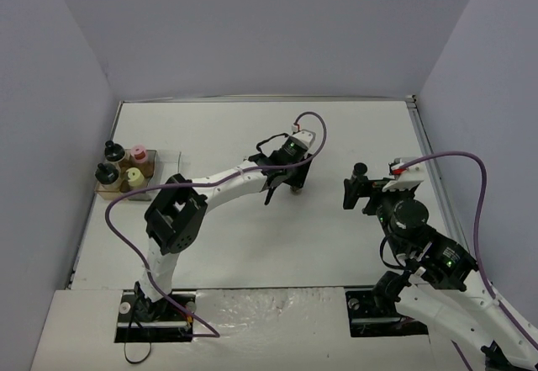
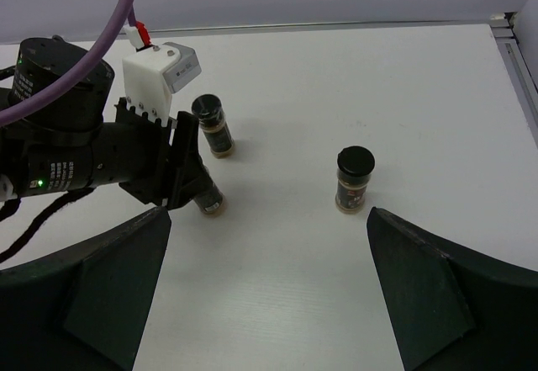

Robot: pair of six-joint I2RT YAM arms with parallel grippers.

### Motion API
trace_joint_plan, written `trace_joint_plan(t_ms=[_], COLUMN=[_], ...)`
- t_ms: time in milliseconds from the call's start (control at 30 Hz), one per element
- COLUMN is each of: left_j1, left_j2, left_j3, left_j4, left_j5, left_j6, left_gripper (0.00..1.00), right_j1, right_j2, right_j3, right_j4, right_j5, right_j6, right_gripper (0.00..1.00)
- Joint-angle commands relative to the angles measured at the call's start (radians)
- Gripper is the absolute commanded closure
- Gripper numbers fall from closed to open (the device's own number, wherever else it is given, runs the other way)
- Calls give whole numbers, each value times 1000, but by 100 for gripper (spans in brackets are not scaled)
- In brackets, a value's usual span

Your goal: Organize the condiment bottles

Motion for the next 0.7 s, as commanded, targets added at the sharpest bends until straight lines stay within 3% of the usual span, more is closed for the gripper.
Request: trace_joint_plan(t_ms=[0, 67, 333, 667], left_j1=[0, 8, 131, 487], left_j2=[-94, -113, -268, -490], left_j3=[-7, -15, -92, -218], left_j4=[69, 52, -65, -132], left_j5=[-38, -52, -113, -195], left_j6=[14, 19, 15, 37], left_gripper=[69, 74, 75, 75], right_j1=[-8, -8, -7, -8], right_j2=[20, 31, 97, 192], right_j3=[26, 28, 35, 0], right_j4=[45, 47, 82, 202], right_j5=[36, 31, -26, -106], right_j6=[20, 20, -6, -32], right_gripper=[0, 0, 0, 0])
